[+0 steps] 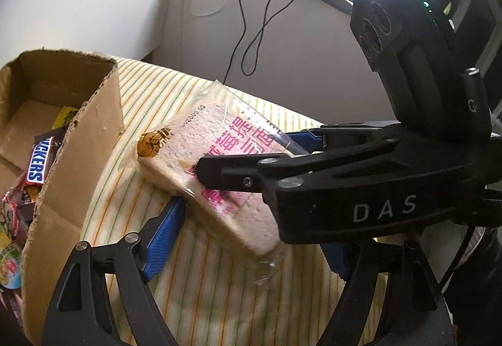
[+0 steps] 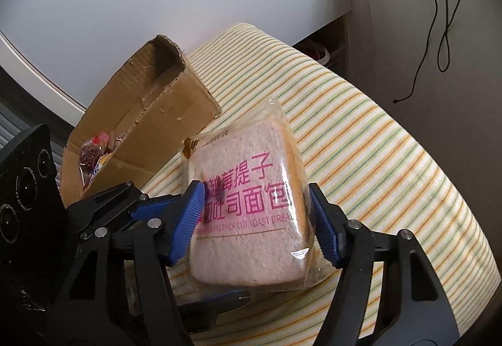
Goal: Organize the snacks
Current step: 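Grasp the pink-printed bread loaf bag with the right tool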
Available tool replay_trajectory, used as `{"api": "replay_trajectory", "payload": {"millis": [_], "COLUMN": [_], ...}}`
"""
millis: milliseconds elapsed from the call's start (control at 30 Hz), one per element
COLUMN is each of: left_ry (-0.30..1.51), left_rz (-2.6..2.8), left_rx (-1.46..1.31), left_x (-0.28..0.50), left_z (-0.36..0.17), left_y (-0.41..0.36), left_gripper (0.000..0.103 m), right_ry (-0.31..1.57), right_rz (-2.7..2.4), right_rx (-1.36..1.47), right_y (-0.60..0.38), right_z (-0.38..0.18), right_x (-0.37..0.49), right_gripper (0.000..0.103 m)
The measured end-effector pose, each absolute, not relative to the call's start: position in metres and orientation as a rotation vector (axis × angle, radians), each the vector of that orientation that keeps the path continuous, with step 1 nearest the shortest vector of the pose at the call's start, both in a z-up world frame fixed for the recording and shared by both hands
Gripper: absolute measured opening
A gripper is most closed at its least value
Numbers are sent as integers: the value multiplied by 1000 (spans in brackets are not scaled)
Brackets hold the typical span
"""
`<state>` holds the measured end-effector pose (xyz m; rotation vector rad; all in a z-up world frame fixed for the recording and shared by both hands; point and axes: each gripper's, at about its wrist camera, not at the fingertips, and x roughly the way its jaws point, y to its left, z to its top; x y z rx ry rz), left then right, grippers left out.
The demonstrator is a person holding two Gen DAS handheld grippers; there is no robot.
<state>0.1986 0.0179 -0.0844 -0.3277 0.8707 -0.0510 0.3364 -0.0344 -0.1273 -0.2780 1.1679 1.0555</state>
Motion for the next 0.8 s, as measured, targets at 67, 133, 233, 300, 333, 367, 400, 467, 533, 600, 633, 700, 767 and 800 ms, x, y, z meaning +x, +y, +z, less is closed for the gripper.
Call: {"api": "replay_trajectory", "payload": {"millis": [67,133,233,300,333,367,400,467,533,600,633,700,767,800], "left_ry": [868,866,860,849,843,837,831,813,792,773,760,743,725,716], "left_rz": [-57,-63,-70,-71,-74,-75,-77,-78,-79,-76,-75,-74,-72,-70], "left_rx": [-317,-312,-297,-283,-276,-272,-268,-253,-239,-226,-220,-215,-211,-209], "left_x": [197,194,190,184,182,179,176,167,157,151,144,134,125,119], "left_z": [-83,-80,-78,-74,-72,-70,-67,-60,-52,-47,-42,-38,-33,-31], "left_y": [15,14,10,7,6,5,3,2,2,4,5,6,6,8], "left_gripper": [79,79,78,78,78,78,78,78,78,78,78,78,78,78], "right_ry": [1167,1164,1156,1140,1133,1126,1117,1100,1080,1055,1042,1025,1005,998], "right_rz": [1045,1037,1023,1015,1016,1014,1012,1010,1010,1012,1013,1015,1018,1019], "right_rx": [-277,-278,-279,-282,-282,-280,-276,-270,-266,-267,-267,-269,-275,-277], "right_y": [-39,-44,-49,-52,-55,-57,-59,-61,-63,-65,-65,-63,-61,-59], "right_z": [-126,-124,-120,-114,-111,-109,-104,-97,-88,-79,-73,-65,-57,-54], "right_x": [333,331,323,316,314,310,306,298,288,278,272,262,249,245], "right_gripper": [67,65,63,62,61,61,61,60,59,59,59,59,59,59]}}
